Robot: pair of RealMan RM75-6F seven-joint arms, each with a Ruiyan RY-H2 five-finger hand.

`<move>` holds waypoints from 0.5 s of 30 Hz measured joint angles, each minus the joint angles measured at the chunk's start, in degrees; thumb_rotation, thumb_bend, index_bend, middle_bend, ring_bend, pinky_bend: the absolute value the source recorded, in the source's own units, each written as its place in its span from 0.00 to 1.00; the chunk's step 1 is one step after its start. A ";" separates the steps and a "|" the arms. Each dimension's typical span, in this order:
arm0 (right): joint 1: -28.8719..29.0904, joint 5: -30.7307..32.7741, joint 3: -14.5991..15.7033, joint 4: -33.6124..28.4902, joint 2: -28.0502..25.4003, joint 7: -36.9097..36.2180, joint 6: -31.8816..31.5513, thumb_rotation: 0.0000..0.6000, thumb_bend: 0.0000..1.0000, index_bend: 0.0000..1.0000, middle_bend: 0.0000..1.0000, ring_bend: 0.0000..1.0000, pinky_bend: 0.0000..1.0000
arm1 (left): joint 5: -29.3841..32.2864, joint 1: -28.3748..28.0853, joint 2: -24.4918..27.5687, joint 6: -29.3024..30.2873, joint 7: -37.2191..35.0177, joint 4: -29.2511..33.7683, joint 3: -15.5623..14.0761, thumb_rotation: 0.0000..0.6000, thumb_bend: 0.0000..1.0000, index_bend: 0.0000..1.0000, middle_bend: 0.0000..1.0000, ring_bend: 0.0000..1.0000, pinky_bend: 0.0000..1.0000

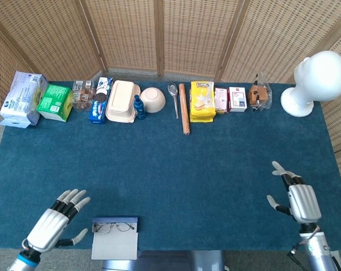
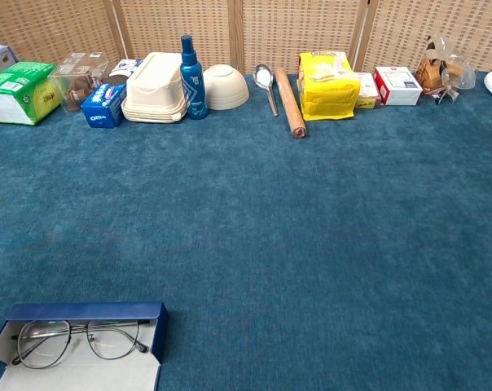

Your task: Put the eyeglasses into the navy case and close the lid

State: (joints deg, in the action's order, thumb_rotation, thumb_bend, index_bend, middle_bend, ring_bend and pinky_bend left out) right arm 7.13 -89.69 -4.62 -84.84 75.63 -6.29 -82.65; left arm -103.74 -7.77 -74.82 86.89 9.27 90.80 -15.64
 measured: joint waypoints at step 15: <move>6.61 -2.75 -1.45 0.90 2.56 -1.29 3.58 1.00 0.27 0.07 0.30 0.25 0.32 | -3.18 5.68 -3.27 0.82 12.05 -4.23 -1.72 1.00 0.32 0.00 0.00 0.00 0.00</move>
State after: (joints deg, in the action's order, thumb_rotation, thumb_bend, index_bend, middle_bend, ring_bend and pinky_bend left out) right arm 13.74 -92.45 -6.07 -83.95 78.18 -7.58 -79.07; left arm -106.92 -2.09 -78.09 87.71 21.32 86.57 -17.36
